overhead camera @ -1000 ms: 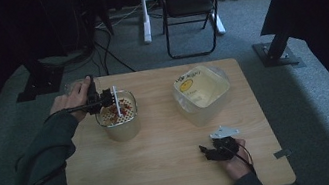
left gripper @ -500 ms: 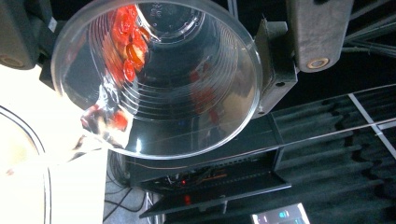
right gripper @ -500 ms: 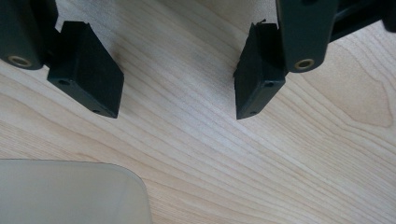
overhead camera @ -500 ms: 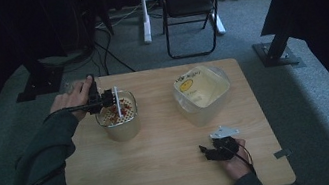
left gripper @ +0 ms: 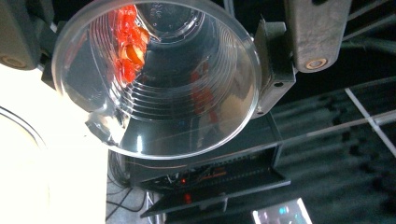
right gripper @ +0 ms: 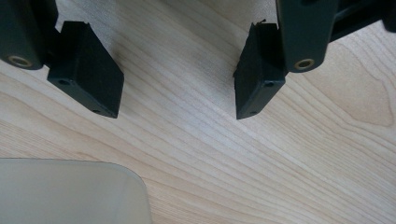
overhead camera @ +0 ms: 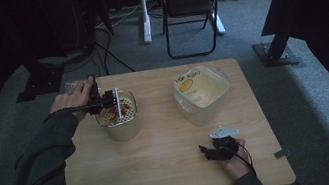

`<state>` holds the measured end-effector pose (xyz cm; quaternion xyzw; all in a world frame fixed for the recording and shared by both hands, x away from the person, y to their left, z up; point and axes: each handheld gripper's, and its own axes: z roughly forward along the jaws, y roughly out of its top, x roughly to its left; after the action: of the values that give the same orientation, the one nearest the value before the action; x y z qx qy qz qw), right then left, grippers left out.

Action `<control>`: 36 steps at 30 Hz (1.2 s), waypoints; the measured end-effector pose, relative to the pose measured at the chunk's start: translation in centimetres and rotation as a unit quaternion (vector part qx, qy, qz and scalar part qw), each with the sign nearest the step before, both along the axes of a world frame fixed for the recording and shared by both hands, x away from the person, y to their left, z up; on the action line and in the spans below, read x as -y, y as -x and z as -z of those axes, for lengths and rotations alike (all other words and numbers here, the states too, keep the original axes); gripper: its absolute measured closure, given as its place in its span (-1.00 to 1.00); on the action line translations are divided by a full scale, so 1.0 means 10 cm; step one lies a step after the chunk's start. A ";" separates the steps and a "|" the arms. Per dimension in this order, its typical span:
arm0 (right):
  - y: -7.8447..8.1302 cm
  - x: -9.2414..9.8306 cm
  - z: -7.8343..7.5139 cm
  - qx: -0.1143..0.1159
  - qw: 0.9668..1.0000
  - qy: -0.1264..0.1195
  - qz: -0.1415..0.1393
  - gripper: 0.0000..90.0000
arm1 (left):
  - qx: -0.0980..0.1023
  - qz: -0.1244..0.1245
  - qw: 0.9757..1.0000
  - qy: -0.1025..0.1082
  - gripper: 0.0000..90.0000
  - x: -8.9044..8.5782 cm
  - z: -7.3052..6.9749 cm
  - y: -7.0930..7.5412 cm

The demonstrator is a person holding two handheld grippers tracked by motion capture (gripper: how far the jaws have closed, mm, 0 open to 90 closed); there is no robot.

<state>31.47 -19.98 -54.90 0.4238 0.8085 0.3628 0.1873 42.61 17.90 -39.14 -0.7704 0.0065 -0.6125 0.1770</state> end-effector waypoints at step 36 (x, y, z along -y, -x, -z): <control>-0.01 0.00 0.00 0.000 1.000 0.000 0.000 -0.28 | -0.004 0.010 1.000 -0.028 -0.32 0.06 0.03 0.04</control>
<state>31.52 -19.95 -54.90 0.4237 0.8087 0.3626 0.1870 42.17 17.35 -39.41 -0.7675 0.0327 -0.6107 0.1924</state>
